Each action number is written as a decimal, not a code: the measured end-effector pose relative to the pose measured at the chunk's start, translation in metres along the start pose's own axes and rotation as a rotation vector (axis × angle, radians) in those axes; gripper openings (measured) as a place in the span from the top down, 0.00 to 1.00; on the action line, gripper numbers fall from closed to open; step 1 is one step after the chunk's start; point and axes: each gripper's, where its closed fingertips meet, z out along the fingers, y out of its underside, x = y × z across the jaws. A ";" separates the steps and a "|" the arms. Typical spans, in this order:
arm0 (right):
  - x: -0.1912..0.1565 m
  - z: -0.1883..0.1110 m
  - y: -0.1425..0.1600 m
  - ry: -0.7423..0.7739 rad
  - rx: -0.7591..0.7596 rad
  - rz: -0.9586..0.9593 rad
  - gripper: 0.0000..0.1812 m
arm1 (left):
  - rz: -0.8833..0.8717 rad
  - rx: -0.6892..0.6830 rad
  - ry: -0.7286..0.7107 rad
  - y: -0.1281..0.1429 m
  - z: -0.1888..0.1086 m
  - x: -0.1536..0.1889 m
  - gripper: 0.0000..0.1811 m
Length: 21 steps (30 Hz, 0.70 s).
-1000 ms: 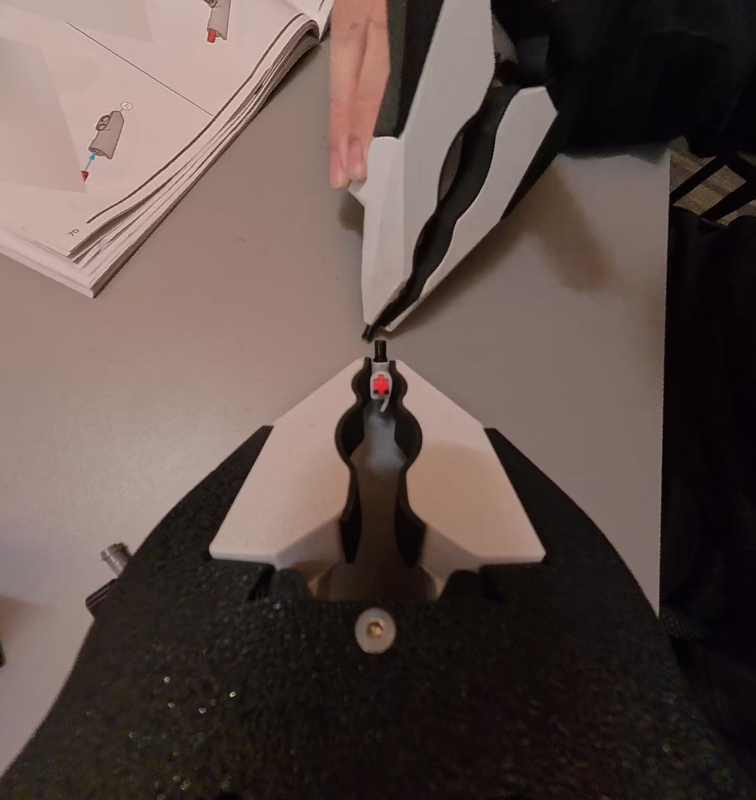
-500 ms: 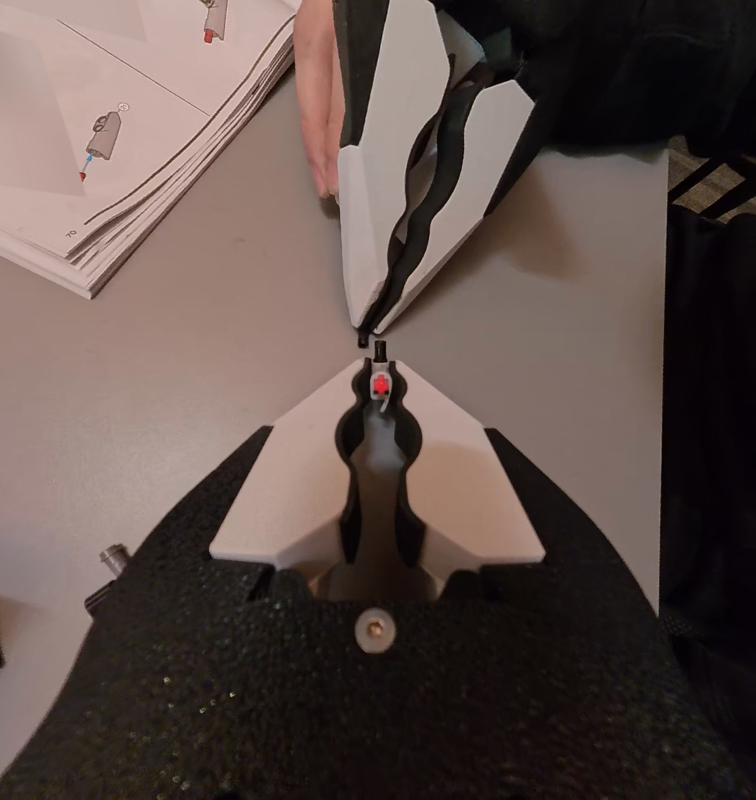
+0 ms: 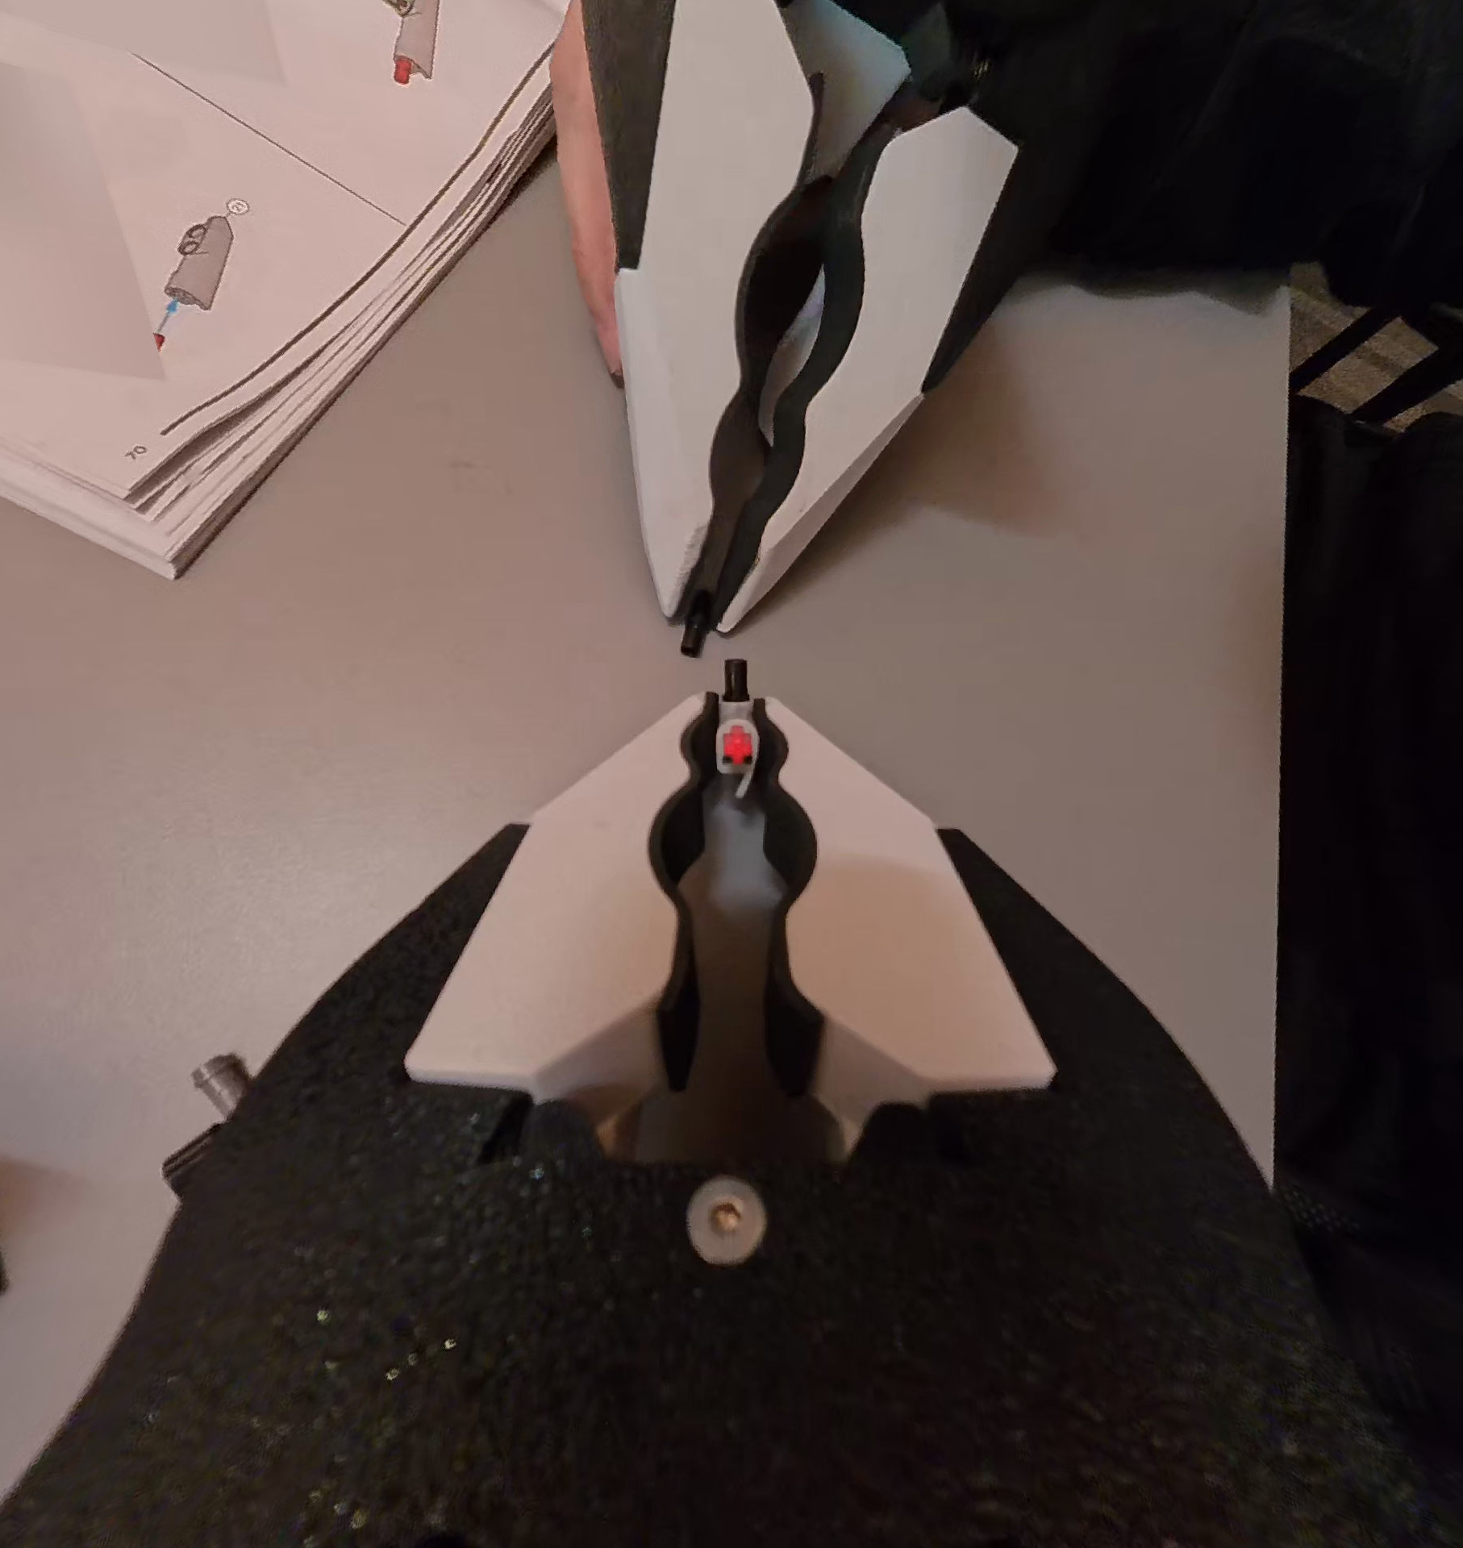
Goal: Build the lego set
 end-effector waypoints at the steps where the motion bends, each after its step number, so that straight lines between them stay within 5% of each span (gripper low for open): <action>1: 0.000 0.000 0.000 0.001 0.000 -0.004 0.97 | 0.000 0.000 0.000 0.000 0.000 0.000 0.98; 7: -0.002 0.000 0.000 -0.004 0.000 -0.014 0.98 | -0.001 0.000 -0.001 0.000 0.000 0.000 0.97; 14: -0.009 0.004 -0.010 0.142 -0.011 -0.335 0.98 | -0.007 0.000 -0.003 0.000 0.000 -0.001 0.97; 21: -0.002 0.000 -0.016 0.225 -0.025 -0.439 0.98 | -0.013 0.000 0.000 0.001 -0.002 -0.001 0.97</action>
